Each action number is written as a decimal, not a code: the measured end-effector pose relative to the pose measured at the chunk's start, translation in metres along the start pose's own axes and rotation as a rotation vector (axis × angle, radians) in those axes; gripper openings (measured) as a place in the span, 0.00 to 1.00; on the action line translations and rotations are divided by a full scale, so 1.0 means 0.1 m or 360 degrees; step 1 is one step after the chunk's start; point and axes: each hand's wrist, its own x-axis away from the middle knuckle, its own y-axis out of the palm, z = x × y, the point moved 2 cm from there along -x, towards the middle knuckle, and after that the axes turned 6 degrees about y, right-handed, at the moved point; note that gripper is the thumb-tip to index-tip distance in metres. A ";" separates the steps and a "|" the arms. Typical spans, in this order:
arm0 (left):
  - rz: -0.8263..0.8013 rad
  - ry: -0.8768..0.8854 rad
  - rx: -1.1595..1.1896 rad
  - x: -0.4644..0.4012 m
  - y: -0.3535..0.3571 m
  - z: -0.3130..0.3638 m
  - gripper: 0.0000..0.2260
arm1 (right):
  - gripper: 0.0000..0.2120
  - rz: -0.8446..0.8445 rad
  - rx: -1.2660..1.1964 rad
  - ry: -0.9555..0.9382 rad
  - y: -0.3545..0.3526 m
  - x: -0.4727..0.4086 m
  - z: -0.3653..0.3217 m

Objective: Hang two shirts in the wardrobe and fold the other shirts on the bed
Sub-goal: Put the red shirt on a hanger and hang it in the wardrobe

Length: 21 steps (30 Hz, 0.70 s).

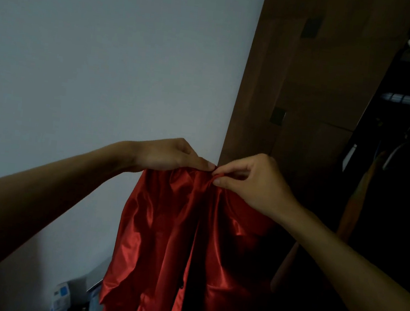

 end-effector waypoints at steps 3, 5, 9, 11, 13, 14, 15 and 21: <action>-0.0003 0.0020 -0.0040 -0.02 0.02 0.02 0.18 | 0.07 -0.0014 0.0013 -0.0018 -0.01 0.00 0.00; -0.0004 0.0028 -0.0045 -0.05 0.04 0.03 0.18 | 0.07 -0.0037 0.0027 0.0005 -0.02 0.01 0.00; -0.0034 0.0040 -0.0075 -0.06 0.05 0.02 0.18 | 0.14 -0.0122 -0.0112 0.0139 -0.04 0.04 0.02; -0.0049 0.0038 -0.0085 -0.06 0.07 0.02 0.17 | 0.15 -0.0152 -0.0151 0.0154 -0.06 0.05 0.01; -0.0044 0.0045 -0.0118 -0.07 0.08 0.03 0.16 | 0.14 -0.0158 -0.0179 0.0169 -0.06 0.07 -0.01; -0.0045 0.0053 -0.0134 -0.07 0.09 0.04 0.16 | 0.13 -0.0150 -0.0192 0.0177 -0.06 0.07 -0.01; -0.0055 0.0064 -0.0144 -0.08 0.10 0.05 0.16 | 0.12 -0.0134 -0.0196 0.0182 -0.06 0.07 -0.01; -0.0001 0.0159 -0.0114 -0.06 0.10 0.04 0.14 | 0.14 -0.0303 -0.0299 0.0248 -0.08 0.09 0.01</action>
